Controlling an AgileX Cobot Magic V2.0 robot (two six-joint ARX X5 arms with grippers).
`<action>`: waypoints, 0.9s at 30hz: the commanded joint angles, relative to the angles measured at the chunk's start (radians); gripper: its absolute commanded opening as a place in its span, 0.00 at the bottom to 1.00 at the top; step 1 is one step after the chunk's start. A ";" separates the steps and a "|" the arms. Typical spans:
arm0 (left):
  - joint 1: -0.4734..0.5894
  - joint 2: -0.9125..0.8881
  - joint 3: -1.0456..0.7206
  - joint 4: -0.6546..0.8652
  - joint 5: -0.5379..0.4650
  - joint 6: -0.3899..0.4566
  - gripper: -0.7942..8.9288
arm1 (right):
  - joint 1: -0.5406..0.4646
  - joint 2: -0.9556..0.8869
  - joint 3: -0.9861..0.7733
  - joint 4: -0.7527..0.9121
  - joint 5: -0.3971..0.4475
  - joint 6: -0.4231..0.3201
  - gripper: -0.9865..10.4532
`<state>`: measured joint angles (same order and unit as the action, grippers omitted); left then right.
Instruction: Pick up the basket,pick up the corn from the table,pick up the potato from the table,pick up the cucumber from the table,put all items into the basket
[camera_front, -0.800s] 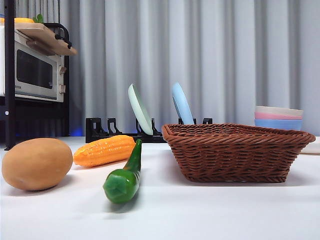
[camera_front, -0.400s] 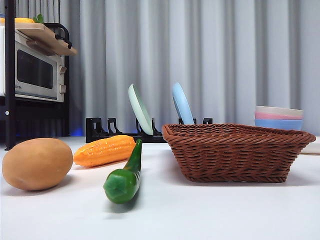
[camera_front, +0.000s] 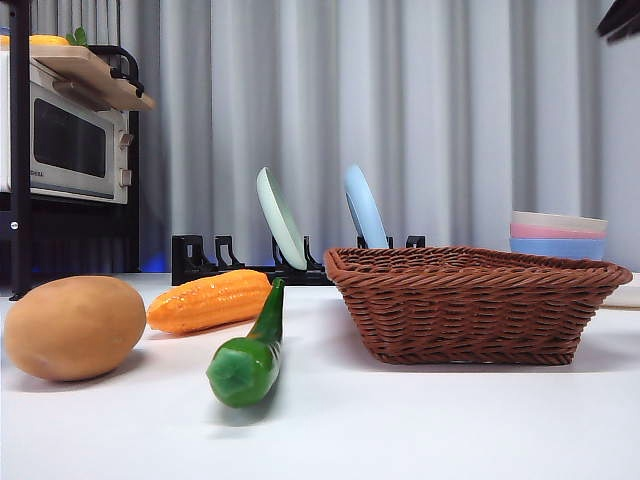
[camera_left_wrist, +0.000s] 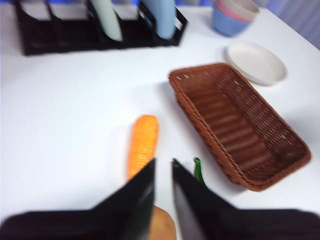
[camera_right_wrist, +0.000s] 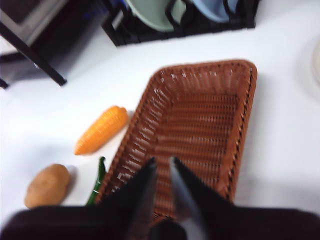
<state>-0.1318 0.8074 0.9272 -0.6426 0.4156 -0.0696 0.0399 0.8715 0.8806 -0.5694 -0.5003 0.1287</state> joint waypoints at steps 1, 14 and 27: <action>0.002 0.027 0.006 -0.003 0.015 0.010 0.45 | 0.001 0.042 0.009 0.002 0.005 -0.041 0.40; 0.002 0.050 0.007 -0.003 0.010 -0.011 0.47 | 0.020 0.475 0.208 -0.017 0.058 -0.095 0.39; 0.002 0.050 0.007 -0.011 0.007 -0.010 0.47 | 0.054 0.870 0.357 -0.068 0.087 -0.121 0.30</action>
<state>-0.1318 0.8574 0.9279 -0.6540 0.4244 -0.0784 0.0917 1.7264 1.2358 -0.6361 -0.4149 0.0254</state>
